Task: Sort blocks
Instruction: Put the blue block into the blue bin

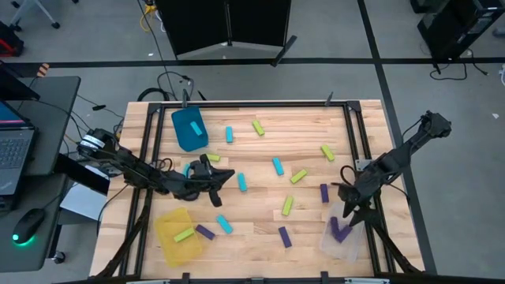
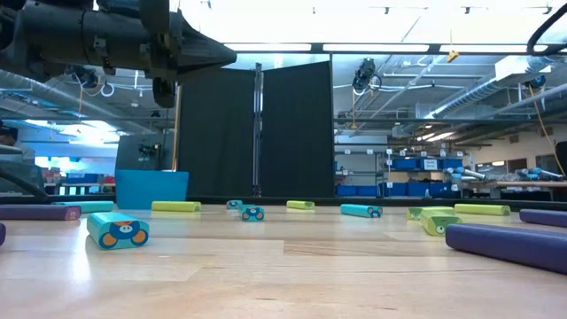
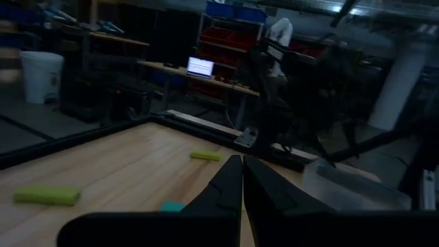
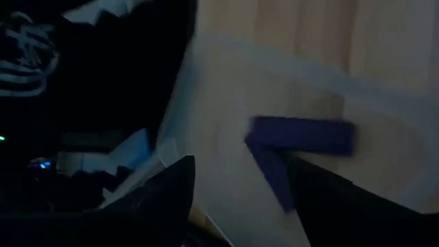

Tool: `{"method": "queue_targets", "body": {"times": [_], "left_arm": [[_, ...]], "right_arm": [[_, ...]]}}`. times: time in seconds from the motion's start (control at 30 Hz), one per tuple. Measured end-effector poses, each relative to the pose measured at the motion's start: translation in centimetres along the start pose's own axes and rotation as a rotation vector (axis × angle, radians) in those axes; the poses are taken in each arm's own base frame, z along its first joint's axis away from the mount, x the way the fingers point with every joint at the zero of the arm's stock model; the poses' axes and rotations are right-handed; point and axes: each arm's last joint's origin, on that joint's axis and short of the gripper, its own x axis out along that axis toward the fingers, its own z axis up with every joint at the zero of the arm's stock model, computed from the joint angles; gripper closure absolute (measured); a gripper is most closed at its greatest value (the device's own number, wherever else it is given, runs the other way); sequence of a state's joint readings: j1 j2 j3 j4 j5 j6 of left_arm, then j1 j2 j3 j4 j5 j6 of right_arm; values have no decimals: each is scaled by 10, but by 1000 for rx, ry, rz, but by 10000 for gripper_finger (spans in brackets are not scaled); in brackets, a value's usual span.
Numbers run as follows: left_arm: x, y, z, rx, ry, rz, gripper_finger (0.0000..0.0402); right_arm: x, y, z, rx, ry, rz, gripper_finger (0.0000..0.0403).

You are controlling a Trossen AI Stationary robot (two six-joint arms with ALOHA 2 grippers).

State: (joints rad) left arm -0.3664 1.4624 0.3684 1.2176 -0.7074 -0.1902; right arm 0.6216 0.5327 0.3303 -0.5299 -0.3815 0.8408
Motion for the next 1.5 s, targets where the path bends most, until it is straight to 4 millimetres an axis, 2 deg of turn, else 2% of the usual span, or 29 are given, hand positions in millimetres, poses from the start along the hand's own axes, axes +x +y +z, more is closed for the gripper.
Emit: {"method": "queue_targets", "body": {"times": [0.1, 0.23, 0.43, 0.57, 0.67, 0.9, 1.03, 1.23, 1.37, 1.5], "left_arm": [[9, -8, 2, 34, 41, 21, 374], [29, -22, 6, 85, 181, 95, 352], [58, -31, 19, -8, 416, 304, 293], [71, -34, 19, -70, 477, 394, 259], [81, -33, 10, -149, 525, 430, 238], [107, -25, -28, -272, 708, 498, 196], [117, -26, -28, -266, 736, 541, 180], [118, -26, -17, -220, 819, 650, 169], [114, -24, -8, -255, 899, 746, 164], [117, -19, -14, -331, 975, 782, 162]], "right_arm": [[-6, 7, 6, -59, -76, -17, 162], [-20, 18, 17, -159, -228, -78, 166], [-42, 34, 33, -291, -453, -216, 169], [-52, 40, 41, -390, -583, -318, 170], [-58, 43, 48, -452, -677, -378, 170], [-69, 51, 62, -563, -885, -479, 170], [-74, 56, 67, -604, -960, -470, 172], [-74, 57, 68, -615, -963, -470, 174], [-73, 56, 70, -604, -972, -499, 174], [-74, 54, 71, -596, -982, -547, 176]]}}
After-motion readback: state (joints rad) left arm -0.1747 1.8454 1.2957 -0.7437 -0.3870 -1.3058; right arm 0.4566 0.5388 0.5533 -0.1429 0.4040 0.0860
